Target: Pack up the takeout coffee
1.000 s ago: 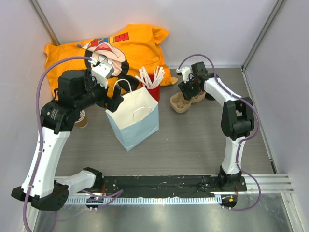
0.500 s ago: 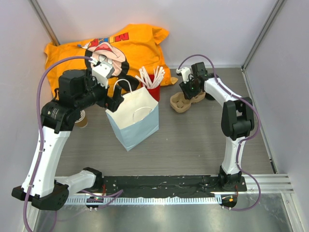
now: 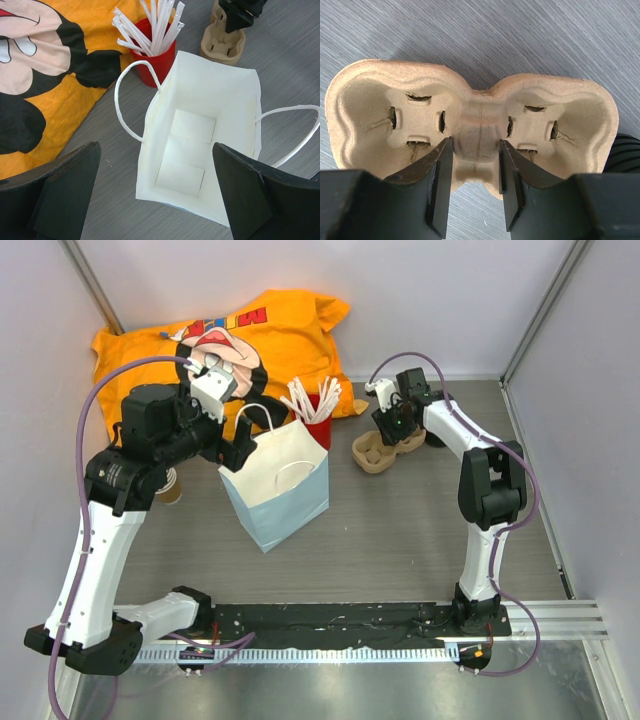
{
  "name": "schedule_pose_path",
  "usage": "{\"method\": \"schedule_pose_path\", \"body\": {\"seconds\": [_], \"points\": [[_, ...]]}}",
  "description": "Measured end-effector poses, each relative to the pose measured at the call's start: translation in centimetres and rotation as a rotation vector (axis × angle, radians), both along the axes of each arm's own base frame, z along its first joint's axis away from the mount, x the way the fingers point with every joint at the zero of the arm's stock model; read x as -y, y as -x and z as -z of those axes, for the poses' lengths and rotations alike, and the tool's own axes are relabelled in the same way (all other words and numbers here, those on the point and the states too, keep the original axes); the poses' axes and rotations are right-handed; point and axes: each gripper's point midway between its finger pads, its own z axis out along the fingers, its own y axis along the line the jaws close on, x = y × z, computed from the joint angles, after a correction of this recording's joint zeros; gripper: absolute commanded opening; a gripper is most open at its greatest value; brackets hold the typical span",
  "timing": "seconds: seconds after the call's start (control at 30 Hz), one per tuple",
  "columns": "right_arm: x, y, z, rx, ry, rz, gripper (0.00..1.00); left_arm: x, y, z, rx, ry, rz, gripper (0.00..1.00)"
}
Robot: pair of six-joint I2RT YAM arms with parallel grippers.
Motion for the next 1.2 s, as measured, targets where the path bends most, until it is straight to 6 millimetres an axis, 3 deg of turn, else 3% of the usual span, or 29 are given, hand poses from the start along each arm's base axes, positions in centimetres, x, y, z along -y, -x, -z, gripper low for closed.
{"method": "schedule_pose_path", "body": {"seconds": [0.53,0.73,0.8,0.97,1.1,1.2], "points": [[-0.2,-0.1,-1.6,-0.002,-0.007,-0.003,0.29,0.1,0.1,0.0,-0.002,0.004,0.007,1.00],[-0.3,0.1,-4.4,0.027,-0.026,0.006,0.29,0.0,-0.2,-0.1,0.001,-0.002,-0.002,1.00],[-0.4,0.5,-6.5,0.056,-0.040,0.009,0.29,-0.1,-0.5,-0.6,0.012,-0.006,-0.010,1.00],[-1.9,1.7,-14.3,0.188,-0.096,-0.008,0.29,-1.0,-1.2,-2.8,0.081,-0.032,-0.049,1.00],[-4.6,3.7,-22.6,0.339,-0.174,-0.046,0.29,-1.8,-1.5,-4.3,0.140,-0.063,-0.077,1.00],[-6.4,5.1,-27.4,0.427,-0.235,-0.077,0.29,-2.2,-2.0,-4.1,0.151,-0.099,-0.080,1.00]]}}
